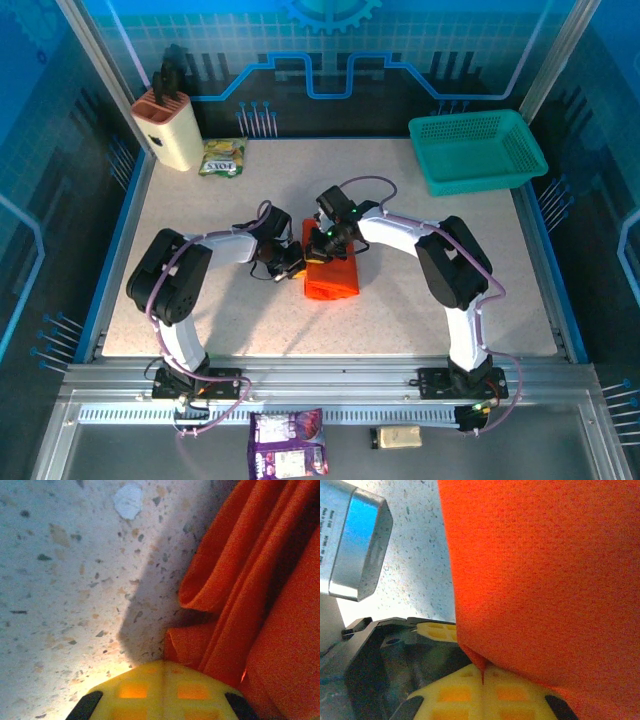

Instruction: Fold the inside-out t-shirt

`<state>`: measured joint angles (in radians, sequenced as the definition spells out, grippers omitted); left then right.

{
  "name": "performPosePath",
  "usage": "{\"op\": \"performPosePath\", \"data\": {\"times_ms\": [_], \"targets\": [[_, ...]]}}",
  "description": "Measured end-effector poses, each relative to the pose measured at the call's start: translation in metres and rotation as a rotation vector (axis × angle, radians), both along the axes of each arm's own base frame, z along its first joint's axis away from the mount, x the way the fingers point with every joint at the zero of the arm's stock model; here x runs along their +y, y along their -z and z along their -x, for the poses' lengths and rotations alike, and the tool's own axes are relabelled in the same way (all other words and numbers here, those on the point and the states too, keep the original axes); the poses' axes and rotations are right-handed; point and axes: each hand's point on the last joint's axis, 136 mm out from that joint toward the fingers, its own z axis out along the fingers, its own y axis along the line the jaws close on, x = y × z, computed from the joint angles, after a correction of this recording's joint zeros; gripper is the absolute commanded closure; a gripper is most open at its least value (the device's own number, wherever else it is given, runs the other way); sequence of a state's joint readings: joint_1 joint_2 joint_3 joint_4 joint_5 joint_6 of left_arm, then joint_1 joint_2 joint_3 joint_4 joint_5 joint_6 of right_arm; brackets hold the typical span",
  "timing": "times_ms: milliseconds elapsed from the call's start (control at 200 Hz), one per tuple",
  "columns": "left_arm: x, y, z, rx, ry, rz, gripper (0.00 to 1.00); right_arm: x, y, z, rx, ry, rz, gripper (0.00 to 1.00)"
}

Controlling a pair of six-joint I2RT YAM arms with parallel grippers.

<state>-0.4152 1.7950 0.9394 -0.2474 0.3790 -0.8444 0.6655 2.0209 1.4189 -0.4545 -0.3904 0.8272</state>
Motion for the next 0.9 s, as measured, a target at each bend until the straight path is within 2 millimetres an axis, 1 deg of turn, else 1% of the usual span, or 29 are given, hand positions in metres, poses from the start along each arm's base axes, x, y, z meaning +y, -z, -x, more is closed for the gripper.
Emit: {"op": "performPosePath", "data": {"times_ms": [35,110,215,310,405,505,595,650,755,840,901], "targets": [[0.001,0.000,0.000,-0.004,-0.002,-0.007,0.94,0.000,0.000,0.000,0.000,0.000,0.000,0.92],[0.006,-0.001,0.001,-0.005,-0.009,-0.033,0.93,0.000,0.000,0.001,-0.002,-0.006,0.000,0.80],[0.016,-0.006,0.007,0.001,-0.021,-0.084,0.92,-0.001,-0.003,0.003,-0.001,-0.013,0.002,0.76],[0.022,-0.020,0.009,-0.012,-0.024,-0.109,0.91,-0.006,-0.014,0.004,-0.013,-0.011,-0.005,0.76],[0.022,-0.042,0.004,-0.059,-0.014,-0.106,0.92,-0.016,-0.034,0.002,-0.043,-0.001,-0.022,0.78],[0.016,-0.064,-0.004,-0.105,-0.003,-0.084,0.92,-0.031,-0.053,0.000,-0.075,0.014,-0.043,0.79],[0.002,-0.076,-0.004,-0.129,0.041,-0.060,0.92,-0.045,-0.058,0.003,-0.075,0.014,-0.050,0.81],[-0.010,-0.081,0.001,-0.128,0.078,-0.042,0.93,-0.051,-0.056,0.008,-0.062,0.006,-0.049,0.81],[-0.036,-0.082,0.014,-0.113,0.153,-0.006,0.96,-0.059,-0.039,0.025,-0.010,-0.031,-0.035,0.82],[-0.049,-0.072,0.027,-0.077,0.199,0.003,0.96,-0.065,-0.024,0.041,0.040,-0.054,-0.024,0.83],[-0.052,-0.062,0.036,-0.049,0.213,0.005,0.97,-0.070,-0.013,0.050,0.071,-0.058,-0.010,0.84]]}}
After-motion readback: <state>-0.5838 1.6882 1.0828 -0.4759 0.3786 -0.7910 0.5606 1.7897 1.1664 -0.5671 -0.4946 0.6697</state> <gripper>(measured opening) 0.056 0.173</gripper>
